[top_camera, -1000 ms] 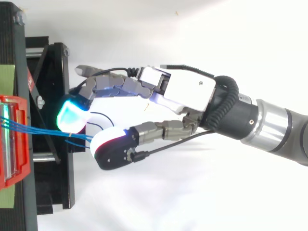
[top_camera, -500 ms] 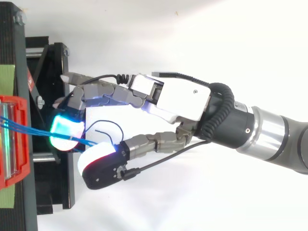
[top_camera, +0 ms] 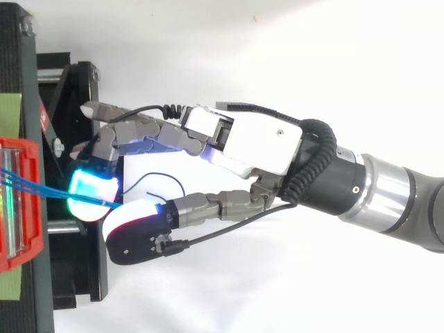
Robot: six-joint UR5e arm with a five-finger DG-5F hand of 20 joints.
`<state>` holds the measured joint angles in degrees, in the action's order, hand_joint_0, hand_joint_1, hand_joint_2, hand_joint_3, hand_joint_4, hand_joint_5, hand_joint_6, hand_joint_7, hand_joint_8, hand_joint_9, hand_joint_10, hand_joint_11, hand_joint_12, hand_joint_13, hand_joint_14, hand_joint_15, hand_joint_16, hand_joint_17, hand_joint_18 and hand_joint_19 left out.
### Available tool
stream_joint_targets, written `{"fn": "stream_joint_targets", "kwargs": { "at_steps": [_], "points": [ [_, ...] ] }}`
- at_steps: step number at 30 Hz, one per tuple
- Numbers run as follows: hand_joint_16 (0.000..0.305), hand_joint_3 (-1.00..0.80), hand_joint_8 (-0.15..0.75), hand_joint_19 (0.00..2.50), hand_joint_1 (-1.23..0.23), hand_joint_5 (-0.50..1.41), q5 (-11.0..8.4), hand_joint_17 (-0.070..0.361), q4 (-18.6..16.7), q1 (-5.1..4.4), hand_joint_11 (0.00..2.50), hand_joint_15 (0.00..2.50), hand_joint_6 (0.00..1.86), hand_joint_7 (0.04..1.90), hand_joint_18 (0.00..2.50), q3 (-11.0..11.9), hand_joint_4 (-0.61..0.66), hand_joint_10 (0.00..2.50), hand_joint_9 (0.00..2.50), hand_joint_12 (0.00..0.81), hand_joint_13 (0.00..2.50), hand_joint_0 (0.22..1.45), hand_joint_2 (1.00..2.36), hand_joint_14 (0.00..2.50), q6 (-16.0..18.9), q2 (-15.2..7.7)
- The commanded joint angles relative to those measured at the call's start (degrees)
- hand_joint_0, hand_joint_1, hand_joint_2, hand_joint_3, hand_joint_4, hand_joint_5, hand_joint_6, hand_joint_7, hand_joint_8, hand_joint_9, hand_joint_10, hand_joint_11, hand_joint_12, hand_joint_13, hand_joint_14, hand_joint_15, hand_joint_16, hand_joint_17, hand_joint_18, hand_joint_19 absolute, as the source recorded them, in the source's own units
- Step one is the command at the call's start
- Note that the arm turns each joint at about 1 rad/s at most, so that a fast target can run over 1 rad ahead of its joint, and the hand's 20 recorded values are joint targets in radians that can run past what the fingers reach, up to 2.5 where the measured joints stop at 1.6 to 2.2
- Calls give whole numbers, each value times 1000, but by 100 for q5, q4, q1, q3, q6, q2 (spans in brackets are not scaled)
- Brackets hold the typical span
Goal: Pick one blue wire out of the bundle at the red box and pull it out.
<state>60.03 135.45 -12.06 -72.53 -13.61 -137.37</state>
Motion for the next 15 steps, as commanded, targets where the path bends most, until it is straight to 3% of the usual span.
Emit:
{"fn": "stream_joint_targets", "kwargs": {
  "at_steps": [1,15],
  "points": [
    [61,-287,275,259,-623,-119,0,137,-1,11,203,104,665,967,0,2,261,8,470,349,10,602,1013,4,-2,0],
    [61,-213,282,266,-627,-159,17,136,43,46,269,110,818,766,0,90,257,10,498,356,27,595,1014,5,7,0]
  ]
}}
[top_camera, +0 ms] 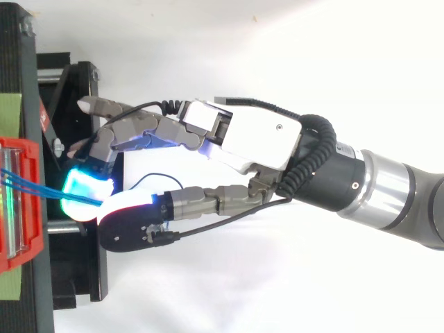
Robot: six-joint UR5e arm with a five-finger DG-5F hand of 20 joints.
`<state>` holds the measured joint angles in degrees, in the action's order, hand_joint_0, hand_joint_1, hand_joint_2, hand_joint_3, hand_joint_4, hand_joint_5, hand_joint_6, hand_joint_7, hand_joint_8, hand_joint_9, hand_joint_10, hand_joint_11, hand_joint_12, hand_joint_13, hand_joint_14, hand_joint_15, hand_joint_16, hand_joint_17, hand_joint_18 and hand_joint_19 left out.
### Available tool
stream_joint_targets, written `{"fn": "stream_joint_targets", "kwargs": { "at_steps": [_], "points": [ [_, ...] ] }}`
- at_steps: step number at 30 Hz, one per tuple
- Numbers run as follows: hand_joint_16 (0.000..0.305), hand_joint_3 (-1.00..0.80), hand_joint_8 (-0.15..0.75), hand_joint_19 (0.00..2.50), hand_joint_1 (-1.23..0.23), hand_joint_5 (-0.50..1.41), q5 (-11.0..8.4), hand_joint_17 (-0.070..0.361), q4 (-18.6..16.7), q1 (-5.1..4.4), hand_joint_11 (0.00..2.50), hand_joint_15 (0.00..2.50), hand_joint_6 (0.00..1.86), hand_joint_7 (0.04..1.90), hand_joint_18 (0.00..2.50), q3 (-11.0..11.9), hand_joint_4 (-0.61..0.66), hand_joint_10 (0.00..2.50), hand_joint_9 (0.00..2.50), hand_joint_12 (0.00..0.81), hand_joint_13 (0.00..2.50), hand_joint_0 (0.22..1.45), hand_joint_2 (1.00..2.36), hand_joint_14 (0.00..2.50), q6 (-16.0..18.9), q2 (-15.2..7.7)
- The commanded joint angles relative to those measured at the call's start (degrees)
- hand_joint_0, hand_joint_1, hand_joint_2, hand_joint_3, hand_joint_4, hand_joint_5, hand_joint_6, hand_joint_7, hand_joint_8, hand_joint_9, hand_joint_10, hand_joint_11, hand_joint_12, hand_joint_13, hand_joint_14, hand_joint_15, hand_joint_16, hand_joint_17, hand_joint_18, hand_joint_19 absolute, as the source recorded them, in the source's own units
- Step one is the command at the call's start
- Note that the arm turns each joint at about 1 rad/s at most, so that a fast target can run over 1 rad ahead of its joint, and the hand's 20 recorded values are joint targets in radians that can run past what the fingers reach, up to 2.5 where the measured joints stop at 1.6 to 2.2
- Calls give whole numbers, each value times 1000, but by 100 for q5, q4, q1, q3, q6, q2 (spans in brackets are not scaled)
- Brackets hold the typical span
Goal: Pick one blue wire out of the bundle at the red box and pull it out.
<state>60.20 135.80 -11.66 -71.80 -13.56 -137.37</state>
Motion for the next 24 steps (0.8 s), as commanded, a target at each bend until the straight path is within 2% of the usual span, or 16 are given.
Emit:
{"fn": "stream_joint_targets", "kwargs": {
  "at_steps": [1,17,20,24],
  "points": [
    [61,-211,282,274,-633,-163,1,137,8,5,272,111,833,755,0,26,253,10,499,356,29,594,1014,4,2,0],
    [63,-138,291,282,-641,-172,10,141,-1,5,321,123,886,724,0,26,229,12,519,367,53,596,1015,5,20,0],
    [62,-177,288,297,-634,-174,18,139,8,14,323,124,883,710,0,26,246,12,530,360,55,594,1015,5,20,0],
    [62,-281,289,303,-598,-169,150,140,17,5,330,134,835,726,0,26,262,13,542,365,58,562,1012,5,28,0]
  ]
}}
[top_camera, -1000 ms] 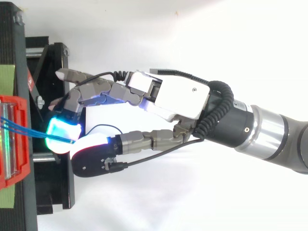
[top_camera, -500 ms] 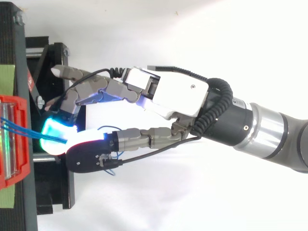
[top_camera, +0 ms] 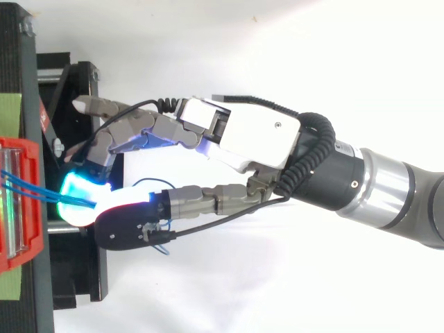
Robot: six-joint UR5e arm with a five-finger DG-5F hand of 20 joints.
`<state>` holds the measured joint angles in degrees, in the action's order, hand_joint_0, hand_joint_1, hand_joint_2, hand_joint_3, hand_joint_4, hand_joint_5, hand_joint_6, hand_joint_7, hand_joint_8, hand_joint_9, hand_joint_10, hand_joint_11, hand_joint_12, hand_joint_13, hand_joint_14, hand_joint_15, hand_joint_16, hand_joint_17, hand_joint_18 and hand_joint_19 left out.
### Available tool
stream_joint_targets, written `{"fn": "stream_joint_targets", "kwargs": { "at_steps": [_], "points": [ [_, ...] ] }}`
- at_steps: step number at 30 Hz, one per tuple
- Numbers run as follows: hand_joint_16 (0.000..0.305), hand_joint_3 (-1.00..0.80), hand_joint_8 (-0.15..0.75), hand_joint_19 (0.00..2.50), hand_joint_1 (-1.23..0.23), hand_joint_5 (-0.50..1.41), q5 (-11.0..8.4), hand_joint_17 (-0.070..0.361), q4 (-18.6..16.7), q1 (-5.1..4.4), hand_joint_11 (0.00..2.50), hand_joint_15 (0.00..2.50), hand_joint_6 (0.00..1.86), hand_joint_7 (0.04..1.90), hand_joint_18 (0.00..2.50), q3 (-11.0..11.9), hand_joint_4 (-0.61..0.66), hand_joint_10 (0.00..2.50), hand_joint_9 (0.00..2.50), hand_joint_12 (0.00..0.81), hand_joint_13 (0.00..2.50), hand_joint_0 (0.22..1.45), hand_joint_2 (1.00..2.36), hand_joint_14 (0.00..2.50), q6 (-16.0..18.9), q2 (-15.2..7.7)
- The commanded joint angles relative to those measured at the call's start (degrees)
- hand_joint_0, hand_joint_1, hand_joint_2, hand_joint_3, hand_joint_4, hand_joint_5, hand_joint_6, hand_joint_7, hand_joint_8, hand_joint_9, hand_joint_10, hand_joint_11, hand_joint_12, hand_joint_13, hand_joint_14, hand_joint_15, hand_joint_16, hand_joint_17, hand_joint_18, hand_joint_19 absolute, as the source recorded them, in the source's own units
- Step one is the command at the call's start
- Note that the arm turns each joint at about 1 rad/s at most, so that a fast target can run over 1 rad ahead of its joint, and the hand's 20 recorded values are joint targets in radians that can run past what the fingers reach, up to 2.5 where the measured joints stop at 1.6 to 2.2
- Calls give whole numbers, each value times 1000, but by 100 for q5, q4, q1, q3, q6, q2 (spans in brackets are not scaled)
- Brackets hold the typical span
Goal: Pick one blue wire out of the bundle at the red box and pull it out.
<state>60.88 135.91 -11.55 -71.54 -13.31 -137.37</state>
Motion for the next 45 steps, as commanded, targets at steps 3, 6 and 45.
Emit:
{"fn": "stream_joint_targets", "kwargs": {
  "at_steps": [3,6,45],
  "points": [
    [62,-318,294,314,-590,-167,161,141,14,4,327,138,832,726,0,0,262,12,549,366,60,555,1011,5,13,-1],
    [63,-337,295,314,-592,-166,222,142,58,4,340,135,833,733,0,0,256,13,553,367,65,550,1010,5,13,-1],
    [64,-73,308,298,-712,-169,1242,143,322,153,463,128,938,765,159,-9,100,17,696,390,221,608,1018,5,144,17]
  ]
}}
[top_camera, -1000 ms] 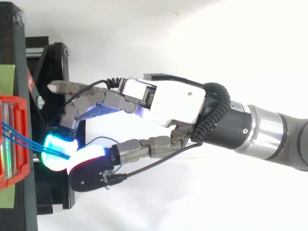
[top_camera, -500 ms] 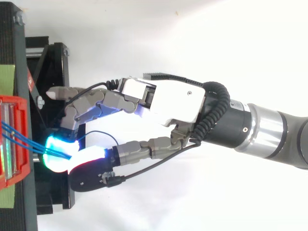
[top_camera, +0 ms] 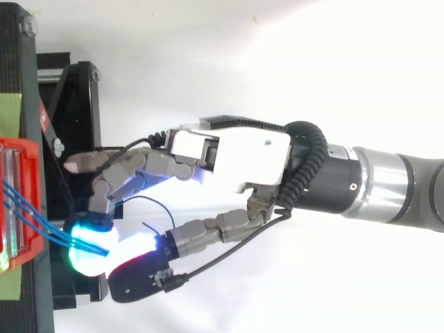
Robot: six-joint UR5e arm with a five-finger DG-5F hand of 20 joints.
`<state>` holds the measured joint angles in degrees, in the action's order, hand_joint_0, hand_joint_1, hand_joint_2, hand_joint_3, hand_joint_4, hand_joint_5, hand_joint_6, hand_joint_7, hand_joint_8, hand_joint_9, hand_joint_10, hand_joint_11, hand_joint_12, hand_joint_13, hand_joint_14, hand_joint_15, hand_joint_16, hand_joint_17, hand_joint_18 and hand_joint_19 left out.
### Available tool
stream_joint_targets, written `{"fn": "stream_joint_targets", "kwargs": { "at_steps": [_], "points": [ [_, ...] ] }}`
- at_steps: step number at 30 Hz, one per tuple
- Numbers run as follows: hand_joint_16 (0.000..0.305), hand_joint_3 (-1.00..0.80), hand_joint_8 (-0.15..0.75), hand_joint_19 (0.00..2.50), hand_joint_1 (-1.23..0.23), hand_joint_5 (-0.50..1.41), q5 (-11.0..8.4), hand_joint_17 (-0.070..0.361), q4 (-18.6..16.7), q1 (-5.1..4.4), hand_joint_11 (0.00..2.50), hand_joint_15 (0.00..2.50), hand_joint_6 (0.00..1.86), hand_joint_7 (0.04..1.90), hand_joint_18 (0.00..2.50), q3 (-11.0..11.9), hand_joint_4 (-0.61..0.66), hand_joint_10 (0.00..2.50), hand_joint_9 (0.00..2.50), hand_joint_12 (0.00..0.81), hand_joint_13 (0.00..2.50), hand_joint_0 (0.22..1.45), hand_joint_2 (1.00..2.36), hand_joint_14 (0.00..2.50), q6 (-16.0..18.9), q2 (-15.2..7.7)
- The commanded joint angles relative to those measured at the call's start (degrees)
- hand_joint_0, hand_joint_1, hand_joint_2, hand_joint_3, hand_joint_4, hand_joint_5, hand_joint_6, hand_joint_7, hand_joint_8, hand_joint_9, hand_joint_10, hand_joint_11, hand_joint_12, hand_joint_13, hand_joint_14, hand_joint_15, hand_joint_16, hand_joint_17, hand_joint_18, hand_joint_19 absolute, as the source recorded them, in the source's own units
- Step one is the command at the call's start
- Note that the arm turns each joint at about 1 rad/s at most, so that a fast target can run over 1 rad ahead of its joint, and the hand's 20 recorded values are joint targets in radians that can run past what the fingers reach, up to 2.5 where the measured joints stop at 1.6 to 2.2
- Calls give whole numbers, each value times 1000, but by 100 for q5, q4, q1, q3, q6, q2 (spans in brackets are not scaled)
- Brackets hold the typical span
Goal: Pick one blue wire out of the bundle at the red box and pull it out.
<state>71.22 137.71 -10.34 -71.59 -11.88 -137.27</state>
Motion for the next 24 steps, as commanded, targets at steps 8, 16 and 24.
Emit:
{"fn": "stream_joint_targets", "kwargs": {
  "at_steps": [8,16,24],
  "points": [
    [63,-66,303,304,-721,-170,243,142,581,50,470,136,941,765,171,-4,88,17,707,390,224,614,1019,6,-51,201],
    [64,-62,302,319,-721,-169,252,143,986,94,473,133,942,758,182,-4,88,19,709,391,228,613,1018,6,-51,376],
    [64,-61,306,310,-723,-169,357,143,1407,173,486,138,943,756,184,-92,87,18,715,394,234,614,1018,5,-130,640]
  ]
}}
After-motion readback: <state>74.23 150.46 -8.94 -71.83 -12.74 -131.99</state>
